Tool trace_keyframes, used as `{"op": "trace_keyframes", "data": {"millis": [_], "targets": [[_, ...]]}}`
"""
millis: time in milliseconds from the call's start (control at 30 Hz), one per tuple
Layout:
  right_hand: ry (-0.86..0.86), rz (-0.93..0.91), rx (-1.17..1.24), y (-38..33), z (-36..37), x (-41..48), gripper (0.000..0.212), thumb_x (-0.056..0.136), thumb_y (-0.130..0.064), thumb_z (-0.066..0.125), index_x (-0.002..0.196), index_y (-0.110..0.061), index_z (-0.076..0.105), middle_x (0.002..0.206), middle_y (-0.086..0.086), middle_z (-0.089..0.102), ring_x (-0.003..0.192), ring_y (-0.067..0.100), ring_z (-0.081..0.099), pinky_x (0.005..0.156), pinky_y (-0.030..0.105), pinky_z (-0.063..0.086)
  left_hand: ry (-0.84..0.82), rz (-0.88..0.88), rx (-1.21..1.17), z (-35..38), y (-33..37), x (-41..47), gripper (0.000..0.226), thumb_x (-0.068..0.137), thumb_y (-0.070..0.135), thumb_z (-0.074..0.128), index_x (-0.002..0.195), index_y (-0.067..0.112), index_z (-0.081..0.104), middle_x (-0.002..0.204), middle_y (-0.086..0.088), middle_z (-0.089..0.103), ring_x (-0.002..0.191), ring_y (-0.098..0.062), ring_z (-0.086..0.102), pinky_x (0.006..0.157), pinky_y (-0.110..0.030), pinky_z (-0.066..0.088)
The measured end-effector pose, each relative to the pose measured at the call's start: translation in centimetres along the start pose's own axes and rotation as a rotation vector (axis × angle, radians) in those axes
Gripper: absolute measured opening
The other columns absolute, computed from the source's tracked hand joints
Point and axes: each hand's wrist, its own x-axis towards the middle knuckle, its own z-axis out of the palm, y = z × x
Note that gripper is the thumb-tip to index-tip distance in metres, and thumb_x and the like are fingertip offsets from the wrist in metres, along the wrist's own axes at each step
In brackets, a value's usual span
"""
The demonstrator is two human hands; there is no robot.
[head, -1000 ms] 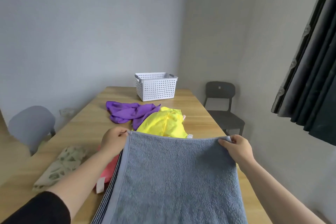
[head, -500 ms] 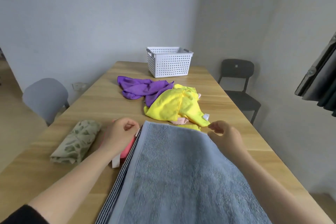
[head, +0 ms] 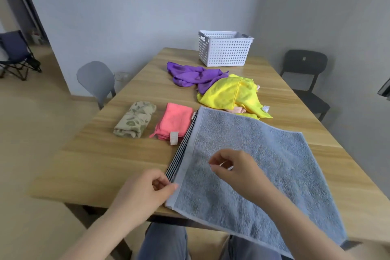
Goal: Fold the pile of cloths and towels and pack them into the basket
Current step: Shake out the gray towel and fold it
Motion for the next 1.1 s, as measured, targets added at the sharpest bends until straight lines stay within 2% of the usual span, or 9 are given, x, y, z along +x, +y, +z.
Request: {"op": "trace_keyframes", "data": {"millis": [133,267,400,533,633,767,933,1000,1100], "targets": [[0.014,0.023,0.013,0.7,0.4,-1.9,0.009,0.087,-0.017,0.065,0.083,-0.025,0.068,0.079,-0.012,0.067,0.071,0.002,0.059,0.066,0.011,0.046,0.019,-0.015,0.137,0.9,0.1,-0.9,0.032,0.072,0.057,0.068,0.069,0.026,0.061,0.075,0.011,0.057,0.066,-0.001,0.053,0.058,-0.020,0.039],[0.037,0.057,0.020,1.4,0.4,-2.7,0.009,0.085,-0.014,0.067,0.082,-0.021,0.068,0.075,-0.008,0.067,0.068,0.003,0.059,0.064,0.011,0.046,-0.001,-0.015,0.053,0.7,0.4,-0.7,0.031,0.081,0.046,0.064,0.069,0.017,0.060,0.064,0.006,0.056,0.059,-0.010,0.052,0.055,-0.026,0.036],[0.068,0.076,-0.040,2.8,0.7,-3.1,0.016,0.083,-0.013,0.068,0.079,-0.028,0.067,0.072,-0.011,0.067,0.072,-0.001,0.061,0.065,0.010,0.045,0.038,-0.034,-0.018,0.1,0.6,-0.6,0.030,0.094,0.038,0.047,0.073,0.017,0.051,0.059,0.003,0.049,0.055,-0.013,0.047,0.053,-0.029,0.031],[0.071,0.069,-0.071,3.3,0.7,-3.0,0.017,0.083,-0.016,0.068,0.076,-0.031,0.064,0.070,-0.014,0.065,0.072,-0.002,0.059,0.065,0.008,0.043,0.030,-0.080,-0.013,0.0,0.1,-0.5,0.026,0.095,0.032,0.045,0.075,0.018,0.050,0.066,0.001,0.061,0.064,-0.015,0.064,0.059,-0.031,0.043],[0.074,0.048,-0.121,3.0,0.8,-2.6,0.014,0.085,-0.021,0.067,0.078,-0.032,0.063,0.071,-0.013,0.064,0.069,0.001,0.058,0.064,0.011,0.044,0.031,-0.097,-0.039,0.1,-0.2,-0.3,0.024,0.093,0.031,0.051,0.073,0.018,0.053,0.062,0.002,0.064,0.053,-0.006,0.063,0.055,-0.024,0.044],[0.000,-0.106,-0.214,0.8,0.6,-0.2,0.008,0.089,-0.022,0.062,0.091,-0.028,0.067,0.081,-0.014,0.063,0.070,0.003,0.057,0.067,0.018,0.048,0.049,-0.073,-0.043,0.1,-0.5,-0.3,0.024,0.089,0.031,0.059,0.070,0.017,0.059,0.055,0.003,0.062,0.047,-0.001,0.060,0.046,-0.011,0.039],[-0.194,-0.439,-0.398,-1.4,2.5,5.4,0.027,0.088,-0.011,0.057,0.110,-0.020,0.068,0.112,-0.007,0.065,0.093,0.010,0.060,0.083,0.028,0.048,0.101,-0.069,-0.040,0.5,-1.1,-0.4,0.024,0.085,0.031,0.066,0.066,0.018,0.061,0.061,-0.002,0.064,0.053,-0.009,0.063,0.050,-0.020,0.047],[-0.271,-0.499,-0.508,-1.6,3.4,6.9,0.033,0.088,-0.009,0.052,0.116,-0.020,0.066,0.120,-0.006,0.062,0.110,0.013,0.057,0.089,0.032,0.047,0.122,-0.067,-0.015,0.8,-1.1,-0.4,0.021,0.083,0.033,0.067,0.067,0.021,0.061,0.066,-0.003,0.063,0.057,-0.011,0.059,0.051,-0.020,0.045],[-0.353,-0.513,-0.637,-1.6,3.8,8.6,0.034,0.089,-0.014,0.053,0.120,-0.023,0.063,0.124,-0.006,0.057,0.115,0.015,0.054,0.088,0.035,0.047,0.154,-0.061,-0.040,1.1,-1.3,-0.4,0.015,0.082,0.030,0.068,0.073,0.025,0.058,0.071,0.003,0.062,0.060,-0.008,0.056,0.053,-0.018,0.043]]}}
